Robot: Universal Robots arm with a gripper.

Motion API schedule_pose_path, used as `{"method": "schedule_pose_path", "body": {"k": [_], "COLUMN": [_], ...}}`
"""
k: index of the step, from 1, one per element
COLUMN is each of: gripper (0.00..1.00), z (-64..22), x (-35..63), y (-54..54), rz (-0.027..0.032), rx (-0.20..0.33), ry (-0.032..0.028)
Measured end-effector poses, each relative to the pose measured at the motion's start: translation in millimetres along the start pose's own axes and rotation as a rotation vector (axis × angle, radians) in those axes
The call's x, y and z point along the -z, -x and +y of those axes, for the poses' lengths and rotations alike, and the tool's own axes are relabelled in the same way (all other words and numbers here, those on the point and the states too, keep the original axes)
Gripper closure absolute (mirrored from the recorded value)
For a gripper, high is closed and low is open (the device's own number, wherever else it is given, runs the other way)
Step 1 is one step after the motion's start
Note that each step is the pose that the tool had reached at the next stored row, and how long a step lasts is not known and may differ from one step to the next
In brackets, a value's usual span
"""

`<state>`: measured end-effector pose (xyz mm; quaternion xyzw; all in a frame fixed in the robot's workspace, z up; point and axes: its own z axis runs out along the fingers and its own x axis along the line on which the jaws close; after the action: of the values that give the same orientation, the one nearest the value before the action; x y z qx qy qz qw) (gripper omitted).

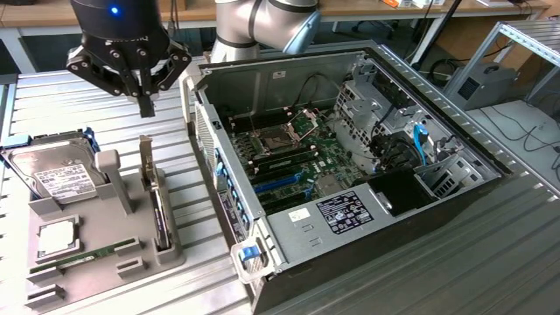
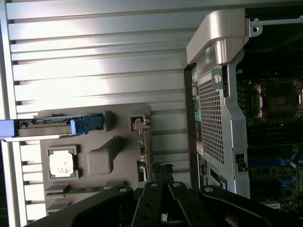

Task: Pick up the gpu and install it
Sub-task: 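Reach for the gpu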

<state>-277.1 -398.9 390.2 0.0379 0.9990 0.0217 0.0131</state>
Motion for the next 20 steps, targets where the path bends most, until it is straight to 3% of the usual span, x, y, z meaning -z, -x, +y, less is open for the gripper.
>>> {"method": "schedule_pose_path", "body": {"k": [3, 12, 20], "gripper": [0.89, 0.89, 0.89], "z": [-0.5, -1.9, -16.2], "x": [-0.1, 0.0, 0.6], "y": [-6.5, -6.5, -6.9], "rz": [0.0000, 0.0000, 0.0000], "rx": [0.000, 0.000, 0.000], "ry": [0.0000, 0.0001, 0.0001]}}
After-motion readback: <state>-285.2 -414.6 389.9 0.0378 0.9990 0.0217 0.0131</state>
